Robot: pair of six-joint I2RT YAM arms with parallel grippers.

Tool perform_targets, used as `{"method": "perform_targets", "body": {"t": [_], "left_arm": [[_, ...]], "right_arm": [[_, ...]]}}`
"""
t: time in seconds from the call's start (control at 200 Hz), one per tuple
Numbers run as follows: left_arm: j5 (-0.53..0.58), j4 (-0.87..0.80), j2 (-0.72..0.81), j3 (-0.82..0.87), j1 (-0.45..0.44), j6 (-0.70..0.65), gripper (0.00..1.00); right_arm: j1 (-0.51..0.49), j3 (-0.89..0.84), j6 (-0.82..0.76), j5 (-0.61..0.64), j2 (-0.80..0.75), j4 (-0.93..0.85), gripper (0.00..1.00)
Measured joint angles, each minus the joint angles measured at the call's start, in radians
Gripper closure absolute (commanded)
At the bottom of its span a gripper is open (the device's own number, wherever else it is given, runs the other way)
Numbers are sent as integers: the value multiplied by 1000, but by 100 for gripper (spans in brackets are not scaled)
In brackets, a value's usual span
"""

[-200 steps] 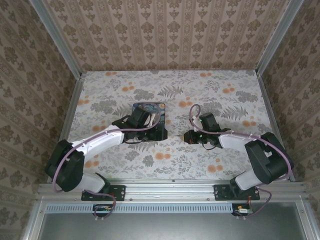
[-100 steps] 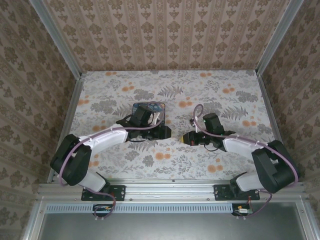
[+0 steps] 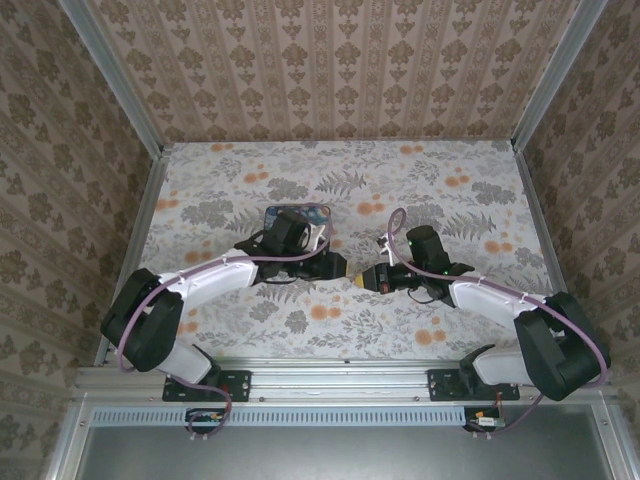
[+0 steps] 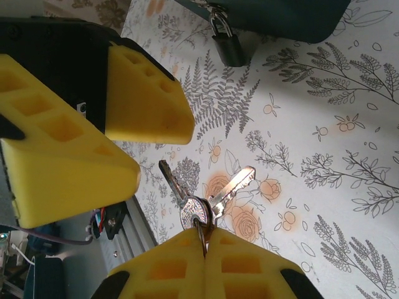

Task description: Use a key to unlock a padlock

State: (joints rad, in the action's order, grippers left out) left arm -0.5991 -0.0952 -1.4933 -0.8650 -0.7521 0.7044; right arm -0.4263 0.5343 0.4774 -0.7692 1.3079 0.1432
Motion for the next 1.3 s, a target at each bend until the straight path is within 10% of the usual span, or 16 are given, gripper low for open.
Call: {"method": "perform_targets", "body": {"t": [0.71, 0.92, 1.3], "left_arm": [[-39, 26, -17, 2, -18, 11, 72], [-61, 44, -17, 0, -19, -8, 100], [-97, 14, -16, 0, 3, -259, 100]], "right_arm": [[-11, 0, 19, -3, 0, 34, 100], [-11, 0, 20, 2, 3, 27, 100], [23, 8, 2, 1, -81, -93, 53]]}}
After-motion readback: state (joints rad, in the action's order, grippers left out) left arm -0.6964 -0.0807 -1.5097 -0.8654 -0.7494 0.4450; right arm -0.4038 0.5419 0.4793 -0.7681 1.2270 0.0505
